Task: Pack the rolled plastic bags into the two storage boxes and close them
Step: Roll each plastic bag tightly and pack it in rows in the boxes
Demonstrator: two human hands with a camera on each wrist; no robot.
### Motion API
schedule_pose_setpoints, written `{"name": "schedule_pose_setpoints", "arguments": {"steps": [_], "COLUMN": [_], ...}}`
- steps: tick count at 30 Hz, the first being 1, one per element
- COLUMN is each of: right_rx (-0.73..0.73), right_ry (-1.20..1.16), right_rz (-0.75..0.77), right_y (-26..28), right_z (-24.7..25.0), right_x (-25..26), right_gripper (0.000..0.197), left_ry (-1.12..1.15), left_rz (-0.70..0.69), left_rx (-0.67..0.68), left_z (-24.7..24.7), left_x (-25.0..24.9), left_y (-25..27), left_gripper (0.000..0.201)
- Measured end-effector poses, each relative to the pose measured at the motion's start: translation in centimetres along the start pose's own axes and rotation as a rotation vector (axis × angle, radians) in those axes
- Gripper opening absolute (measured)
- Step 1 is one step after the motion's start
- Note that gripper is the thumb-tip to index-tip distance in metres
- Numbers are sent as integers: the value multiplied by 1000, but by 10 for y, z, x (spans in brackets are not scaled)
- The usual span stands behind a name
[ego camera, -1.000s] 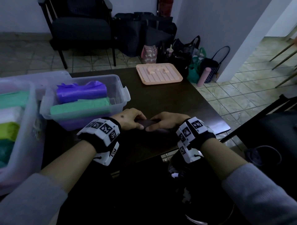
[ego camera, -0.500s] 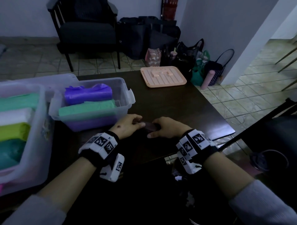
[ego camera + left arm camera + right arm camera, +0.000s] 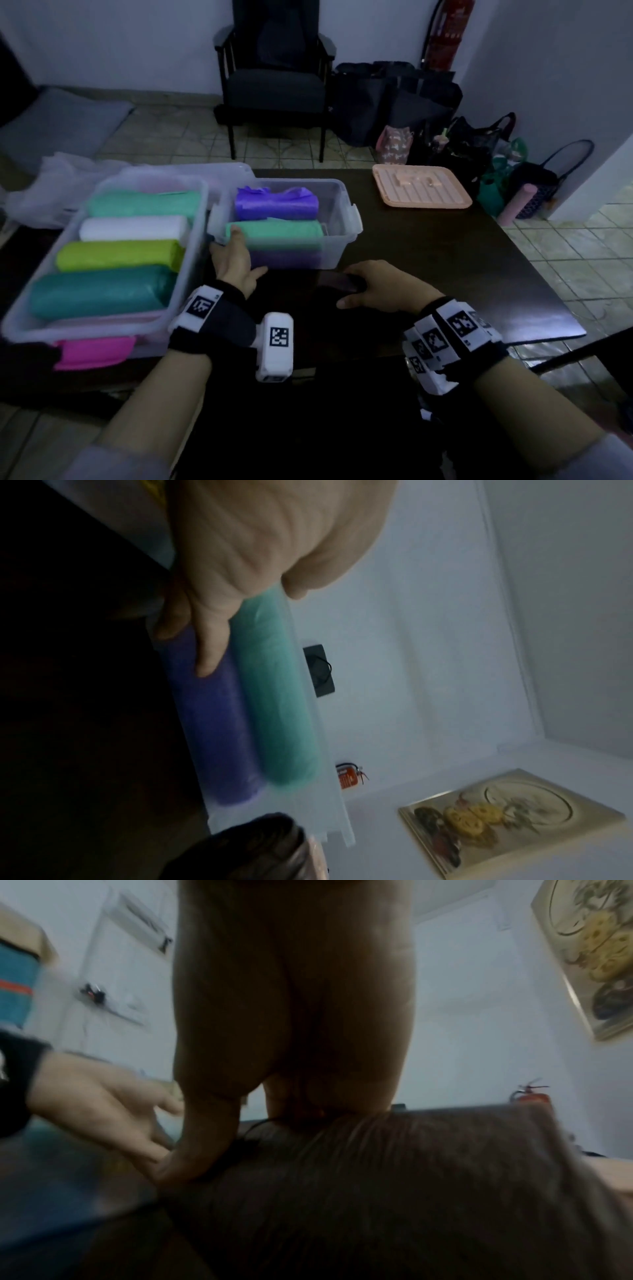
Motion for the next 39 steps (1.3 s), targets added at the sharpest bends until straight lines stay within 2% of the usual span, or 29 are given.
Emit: {"name": "schedule_pose_setpoints", "arguments": {"steps": [2,6,10,13,15,20,25,28,31,34,39], "right_rx": [-2,-44,-288,-440,-455,-438,-416,-374,-455,-571,-558], "right_ry": [21,26,38,84,120,230,214,107,89,138,-41], "right_rz": [46,140,280,269,223,133,134,179,170,58,45], "right_y": [5,15,9,-14,-32,-61,-74,-74,-69,-62,-66], "right_z": [10,39,59,61,56,40,31,31,34,34,28], "right_x": [20,64,108,130,137,145,148,146,137,122,111], "right_gripper": [44,45,32,47,54,55,59,55,42,38,39], "left_ry": [50,106,164,221,231,237,232,222,187,152,106], "left_rz": [-18,-98,-134,-149,-165,-191,-197,-196,-209,-227,-232], "left_rx": [-7,-39,-28,-1,3,20,40,51,65,69,53], "left_z": [-2,3,11,14,16,19,20,19,19,20,21], "left_x": [-3,4,13,18,18,19,19,20,19,20,25], "left_y": [-1,4,12,14,16,20,22,20,19,17,15], "left_gripper": [40,37,34,41,42,41,43,43,44,43,43]}}
Point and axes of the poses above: each hand's wrist, its own y-axis away from the middle knuckle, its own z-axis out of the back of the hand, x = y × z, the point moved 5 cm from there along -y, towards the middle knuckle, and after that the axes turned 14 degrees about -z, right-handed, at the moved point
